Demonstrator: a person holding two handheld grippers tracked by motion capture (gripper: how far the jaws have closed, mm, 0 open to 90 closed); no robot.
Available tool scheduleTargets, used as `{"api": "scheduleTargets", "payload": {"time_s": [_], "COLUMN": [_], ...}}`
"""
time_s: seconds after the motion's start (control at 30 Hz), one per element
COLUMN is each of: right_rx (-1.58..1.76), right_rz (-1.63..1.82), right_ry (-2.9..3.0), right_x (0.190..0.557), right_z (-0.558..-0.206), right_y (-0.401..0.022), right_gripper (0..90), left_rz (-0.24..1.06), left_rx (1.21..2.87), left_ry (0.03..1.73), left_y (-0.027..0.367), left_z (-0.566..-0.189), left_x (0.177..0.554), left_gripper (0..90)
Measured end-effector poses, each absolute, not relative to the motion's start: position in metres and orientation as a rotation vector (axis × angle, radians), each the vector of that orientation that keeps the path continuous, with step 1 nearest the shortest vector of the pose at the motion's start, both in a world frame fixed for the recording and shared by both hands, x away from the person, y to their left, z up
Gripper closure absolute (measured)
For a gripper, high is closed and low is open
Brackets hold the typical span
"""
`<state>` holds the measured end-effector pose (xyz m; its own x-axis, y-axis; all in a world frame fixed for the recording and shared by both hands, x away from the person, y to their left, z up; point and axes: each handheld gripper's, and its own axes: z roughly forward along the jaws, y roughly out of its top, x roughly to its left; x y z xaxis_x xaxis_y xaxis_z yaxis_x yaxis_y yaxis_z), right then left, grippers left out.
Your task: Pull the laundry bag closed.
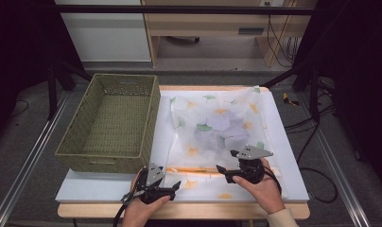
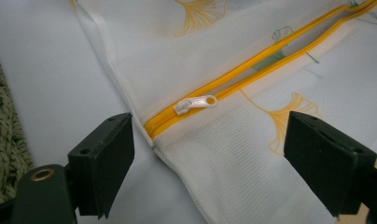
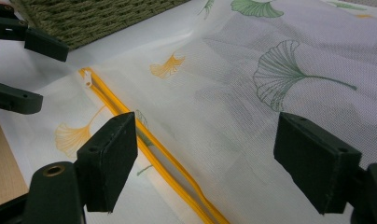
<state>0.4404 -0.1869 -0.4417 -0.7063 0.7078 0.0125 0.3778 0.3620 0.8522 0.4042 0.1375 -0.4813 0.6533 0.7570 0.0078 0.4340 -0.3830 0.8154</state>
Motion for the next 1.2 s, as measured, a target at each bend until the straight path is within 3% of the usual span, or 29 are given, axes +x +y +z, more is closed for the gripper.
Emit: {"api": "scheduleTargets", "payload": {"time_s": [0.33, 0.4, 0.67, 1.03, 1.2], "right_rx": [0.957, 0.956, 0.958, 0.961, 0.961], "right_rz": [1.27, 1.275, 1.279, 1.284, 1.285], "right_ry": [2.281, 2.276, 2.271, 2.263, 2.261], "right_x": [0.44, 0.44, 0.44, 0.44, 0.44], "right_z": [-0.442, -0.441, -0.44, -0.44, -0.44], "right_y": [-0.187, -0.187, -0.188, -0.19, -0.19], "right_gripper": [21.8, 21.8, 21.9, 22.0, 22.1], "left_rz": [0.455, 0.442, 0.505, 0.534, 0.539], "left_rx": [2.049, 2.061, 2.056, 2.066, 2.049], "left_ry": [0.934, 0.917, 0.947, 0.974, 0.995], "left_y": [0.139, 0.138, 0.136, 0.131, 0.131], "left_z": [-0.487, -0.487, -0.487, -0.491, -0.493], "left_x": [0.41, 0.41, 0.41, 0.412, 0.414], "left_gripper": [18.5, 23.3, 24.2, 34.6, 35.0]}}
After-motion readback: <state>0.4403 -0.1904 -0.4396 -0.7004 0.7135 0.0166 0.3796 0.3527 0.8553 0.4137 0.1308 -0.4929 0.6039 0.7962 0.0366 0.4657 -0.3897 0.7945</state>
